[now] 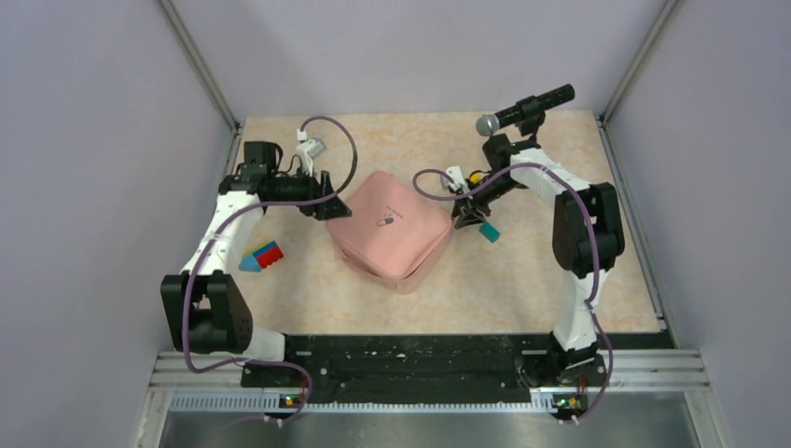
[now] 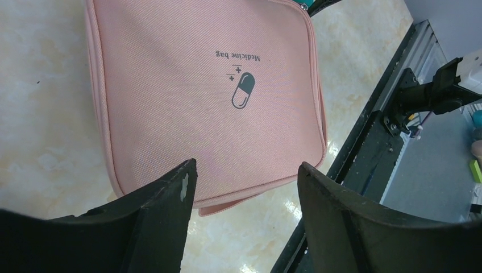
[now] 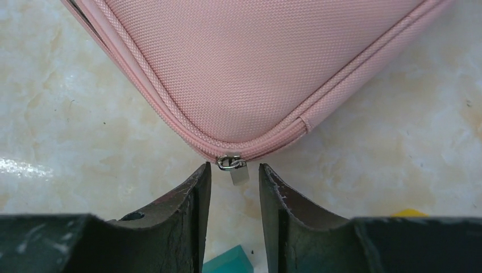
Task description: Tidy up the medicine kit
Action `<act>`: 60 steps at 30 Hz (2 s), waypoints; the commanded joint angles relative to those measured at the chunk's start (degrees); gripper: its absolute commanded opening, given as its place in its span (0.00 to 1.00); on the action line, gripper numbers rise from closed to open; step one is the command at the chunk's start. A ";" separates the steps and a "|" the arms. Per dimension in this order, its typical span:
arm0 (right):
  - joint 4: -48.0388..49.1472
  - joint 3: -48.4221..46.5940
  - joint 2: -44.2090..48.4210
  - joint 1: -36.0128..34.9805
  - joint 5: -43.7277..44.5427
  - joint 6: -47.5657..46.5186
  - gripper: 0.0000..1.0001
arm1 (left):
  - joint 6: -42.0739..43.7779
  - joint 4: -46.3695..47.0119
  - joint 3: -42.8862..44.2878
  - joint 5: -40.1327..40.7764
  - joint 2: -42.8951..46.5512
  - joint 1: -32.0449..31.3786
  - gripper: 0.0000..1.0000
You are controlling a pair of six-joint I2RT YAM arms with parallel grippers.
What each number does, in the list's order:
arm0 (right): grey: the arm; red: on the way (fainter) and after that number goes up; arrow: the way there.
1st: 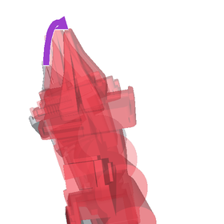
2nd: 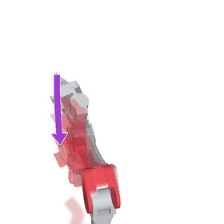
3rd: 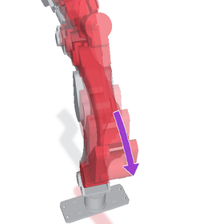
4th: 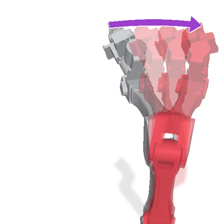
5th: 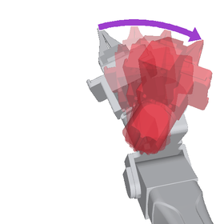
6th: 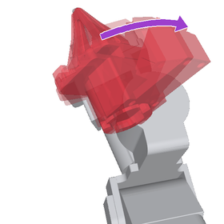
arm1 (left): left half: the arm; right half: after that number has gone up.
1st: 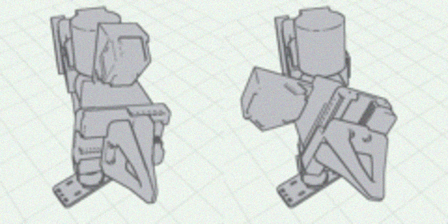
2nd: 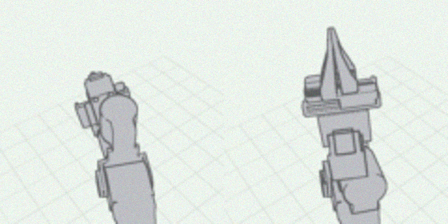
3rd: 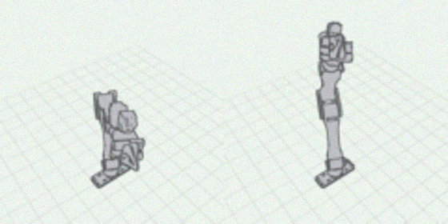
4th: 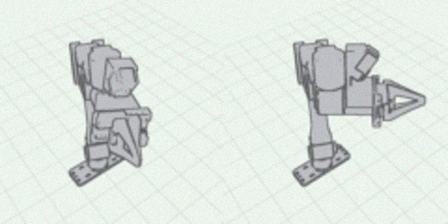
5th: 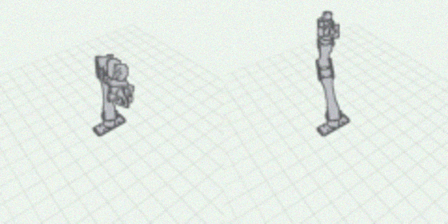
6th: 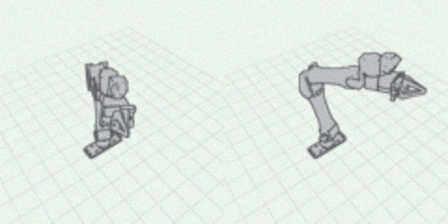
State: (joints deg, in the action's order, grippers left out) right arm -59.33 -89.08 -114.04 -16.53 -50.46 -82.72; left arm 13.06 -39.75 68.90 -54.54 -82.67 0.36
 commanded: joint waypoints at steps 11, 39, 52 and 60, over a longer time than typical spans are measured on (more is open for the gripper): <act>1.28 -1.85 -0.74 -1.94 -2.11 2.28 0.19 | -1.21 2.30 -0.28 -1.49 -0.70 -0.12 0.68; 29.40 39.32 38.82 -4.70 6.46 32.58 0.43 | -7.25 8.33 -3.70 -0.01 -1.35 -0.09 0.65; 4.88 17.36 15.92 0.94 -6.99 12.68 0.40 | -6.85 6.78 -2.71 -1.37 -1.92 -0.05 0.66; 4.35 11.68 8.41 0.90 -6.50 11.00 0.36 | -6.23 6.13 -3.83 -0.76 -1.22 -0.09 0.66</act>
State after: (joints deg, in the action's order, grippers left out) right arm -52.75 -73.34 -103.46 -15.57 -54.06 -68.12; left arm 5.91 -33.85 65.36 -54.19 -84.82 0.36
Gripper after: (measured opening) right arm 0.371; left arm 0.656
